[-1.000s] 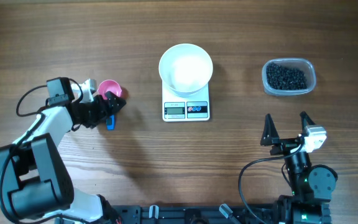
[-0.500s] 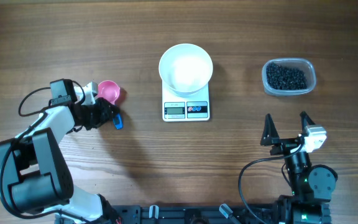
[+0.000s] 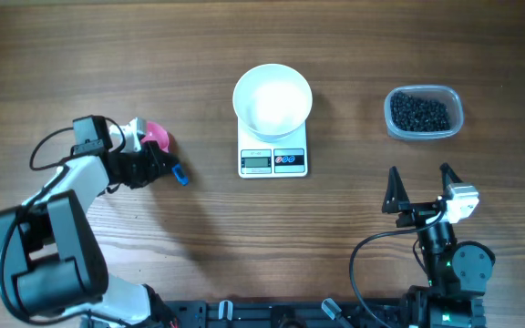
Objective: Scoop item into bowl and weigh 150g on scale
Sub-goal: 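Lift the pink scoop with the left gripper toward the center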
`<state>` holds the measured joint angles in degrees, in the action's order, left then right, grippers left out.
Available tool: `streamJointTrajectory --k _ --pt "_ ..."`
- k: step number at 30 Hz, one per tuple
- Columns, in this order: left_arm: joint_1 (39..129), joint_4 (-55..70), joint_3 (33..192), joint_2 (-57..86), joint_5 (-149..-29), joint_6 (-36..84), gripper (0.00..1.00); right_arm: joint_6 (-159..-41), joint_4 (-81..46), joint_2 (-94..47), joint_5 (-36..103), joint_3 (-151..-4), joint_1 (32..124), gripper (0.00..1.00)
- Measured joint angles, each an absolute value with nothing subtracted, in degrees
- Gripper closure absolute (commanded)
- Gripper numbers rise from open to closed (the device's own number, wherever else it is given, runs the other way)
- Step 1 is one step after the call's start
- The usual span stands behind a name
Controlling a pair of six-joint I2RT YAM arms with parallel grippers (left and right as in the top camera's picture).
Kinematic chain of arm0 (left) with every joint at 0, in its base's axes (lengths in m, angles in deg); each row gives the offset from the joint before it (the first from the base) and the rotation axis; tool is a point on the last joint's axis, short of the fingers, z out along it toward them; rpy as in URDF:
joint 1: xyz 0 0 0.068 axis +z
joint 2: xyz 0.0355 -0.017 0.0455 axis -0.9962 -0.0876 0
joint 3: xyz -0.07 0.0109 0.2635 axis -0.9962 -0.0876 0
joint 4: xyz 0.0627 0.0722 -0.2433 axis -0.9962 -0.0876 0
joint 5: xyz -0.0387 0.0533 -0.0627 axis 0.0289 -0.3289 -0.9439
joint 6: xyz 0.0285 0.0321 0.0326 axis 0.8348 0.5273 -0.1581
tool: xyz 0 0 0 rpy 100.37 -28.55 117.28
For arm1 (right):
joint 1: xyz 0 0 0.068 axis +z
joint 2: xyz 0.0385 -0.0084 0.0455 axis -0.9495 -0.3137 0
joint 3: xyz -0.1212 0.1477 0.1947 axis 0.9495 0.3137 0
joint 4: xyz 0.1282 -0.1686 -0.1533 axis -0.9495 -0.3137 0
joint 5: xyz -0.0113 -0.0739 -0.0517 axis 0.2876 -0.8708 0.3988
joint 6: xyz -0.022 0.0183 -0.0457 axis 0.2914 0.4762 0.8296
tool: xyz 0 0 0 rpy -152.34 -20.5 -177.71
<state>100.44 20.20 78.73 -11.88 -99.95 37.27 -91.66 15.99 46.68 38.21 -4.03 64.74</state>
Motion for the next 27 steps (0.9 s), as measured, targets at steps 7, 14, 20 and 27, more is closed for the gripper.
streamJointTrajectory --k 7,14,20,27 --pt "100.4 29.8 78.4 3.0 -118.9 36.4 0.96 -91.7 16.0 46.7 38.2 -4.0 64.7 0.00" --pt "100.2 58.1 78.7 15.1 -131.4 10.7 0.96 -91.7 16.0 46.7 38.2 -4.0 64.7 0.00" --pt "98.3 63.7 78.7 15.6 -128.5 -9.4 0.96 -96.1 16.6 46.7 38.3 -4.0 64.7 0.00" --pt "84.8 69.0 78.6 15.7 -119.3 -12.0 0.96 -116.2 41.5 46.7 41.1 -4.7 64.8 0.00"
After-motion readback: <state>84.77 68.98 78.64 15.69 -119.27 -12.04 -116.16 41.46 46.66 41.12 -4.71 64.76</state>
